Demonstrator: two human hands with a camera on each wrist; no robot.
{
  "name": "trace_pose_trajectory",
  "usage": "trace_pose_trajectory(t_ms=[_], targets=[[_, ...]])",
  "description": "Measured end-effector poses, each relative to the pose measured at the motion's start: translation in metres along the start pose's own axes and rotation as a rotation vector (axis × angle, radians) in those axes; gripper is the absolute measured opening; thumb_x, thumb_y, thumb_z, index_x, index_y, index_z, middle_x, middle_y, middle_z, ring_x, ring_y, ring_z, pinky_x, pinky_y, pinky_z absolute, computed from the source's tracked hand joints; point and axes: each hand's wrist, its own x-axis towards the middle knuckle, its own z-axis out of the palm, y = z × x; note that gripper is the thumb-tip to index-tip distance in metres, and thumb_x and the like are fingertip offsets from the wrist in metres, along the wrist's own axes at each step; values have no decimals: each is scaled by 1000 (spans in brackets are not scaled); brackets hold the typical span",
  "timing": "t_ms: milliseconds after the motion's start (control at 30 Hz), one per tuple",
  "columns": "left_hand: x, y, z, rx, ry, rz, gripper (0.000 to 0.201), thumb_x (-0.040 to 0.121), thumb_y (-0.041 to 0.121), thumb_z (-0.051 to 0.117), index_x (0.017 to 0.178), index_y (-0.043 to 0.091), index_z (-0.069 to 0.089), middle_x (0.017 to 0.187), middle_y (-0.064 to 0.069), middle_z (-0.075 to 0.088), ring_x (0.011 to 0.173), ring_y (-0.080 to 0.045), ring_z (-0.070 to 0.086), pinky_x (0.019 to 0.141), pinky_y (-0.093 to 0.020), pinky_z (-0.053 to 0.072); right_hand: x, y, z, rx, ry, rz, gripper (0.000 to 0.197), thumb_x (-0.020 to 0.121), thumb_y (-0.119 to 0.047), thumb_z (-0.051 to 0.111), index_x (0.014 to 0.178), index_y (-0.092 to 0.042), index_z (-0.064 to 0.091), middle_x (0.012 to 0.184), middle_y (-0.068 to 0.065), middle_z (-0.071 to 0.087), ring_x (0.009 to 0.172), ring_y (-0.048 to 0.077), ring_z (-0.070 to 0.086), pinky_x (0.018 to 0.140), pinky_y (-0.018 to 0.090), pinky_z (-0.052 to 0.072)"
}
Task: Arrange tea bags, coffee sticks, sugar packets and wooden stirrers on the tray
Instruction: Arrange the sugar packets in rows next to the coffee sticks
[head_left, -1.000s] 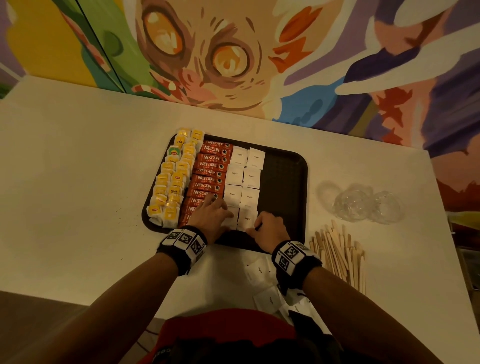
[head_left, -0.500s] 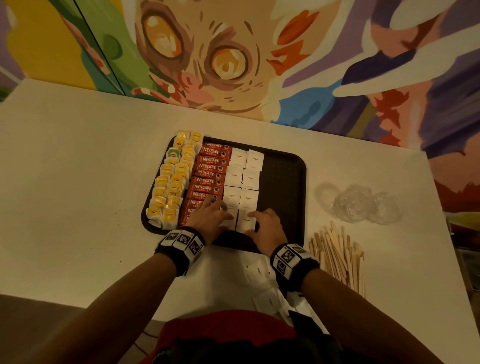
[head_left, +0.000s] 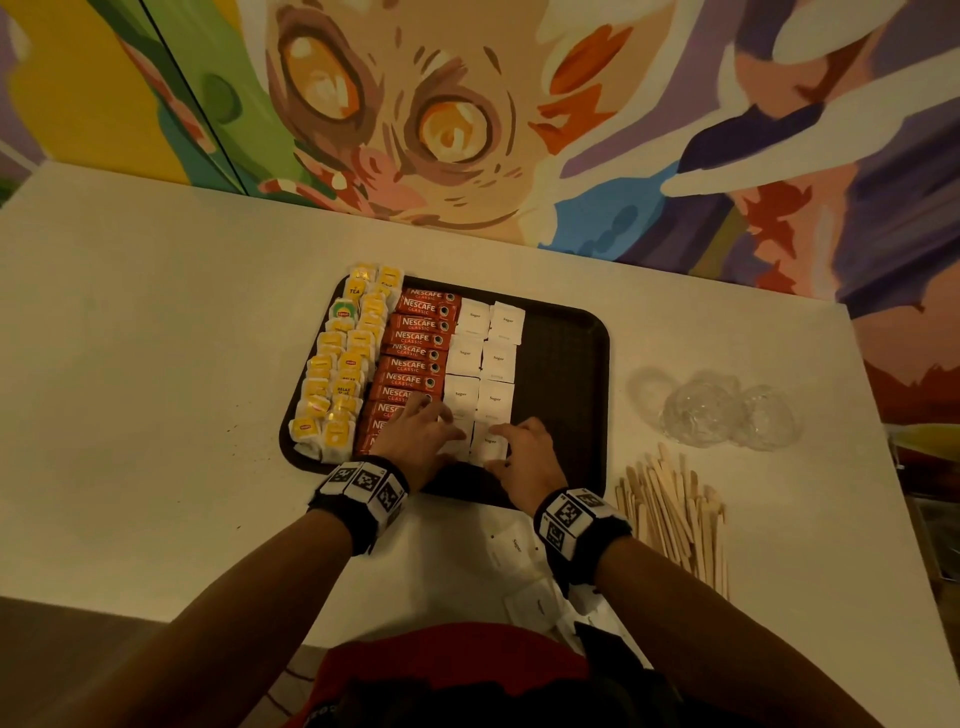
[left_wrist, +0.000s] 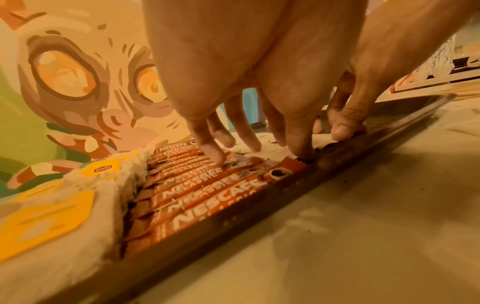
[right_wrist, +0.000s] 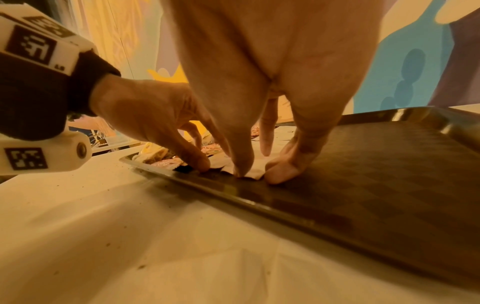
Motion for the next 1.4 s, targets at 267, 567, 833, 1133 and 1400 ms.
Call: trace_pose_trajectory(t_ms=[267, 567, 833, 1133, 1400], targets=[[-11, 13, -3, -64, 79, 5, 45, 93, 40, 56, 135, 28, 50, 140, 4, 43, 136, -23, 23, 112, -42, 29, -10, 12, -6, 45, 41, -55, 40, 91, -20, 68, 129, -21, 56, 128, 2, 43, 111, 21, 55, 98, 35, 52], [-36, 52, 0, -285, -40, 86, 27, 96, 30, 54, 120, 21, 61, 118, 0, 58, 109, -18, 52, 97, -34, 44, -53, 57, -23, 17, 97, -109, 18, 90, -20, 68, 108, -23, 67, 96, -7, 56, 83, 6, 56, 78, 21, 50], [-60, 84, 27, -264, -150, 55, 35, 96, 37, 53, 127, 21, 56, 124, 0, 52, 112, -17, 50, 97, -33, 44, -93, 82, -20, 29, -4, -110, 16, 90, -22, 69, 105, -22, 67, 98, -5, 60, 83, 6, 59, 70, 15, 47], [-69, 103, 51, -207, -104, -52, 49, 95, 40, 53, 138, 18, 44, 142, -3, 41, 131, -23, 38, 106, -40, 40, -126, 90, 0, -190, -176, -197, 41, 85, -39, 71, 123, -27, 60, 117, -6, 46, 104, 10, 49, 86, 25, 46], [-66, 112, 61, -242, -22, -146, 51, 91, 42, 58, 135, 20, 46, 135, -2, 42, 128, -22, 39, 102, -38, 44, -128, 92, 9, -430, -218, -290, 57, 83, -48, 71, 133, -28, 52, 121, -1, 38, 107, 18, 42, 76, 25, 37]])
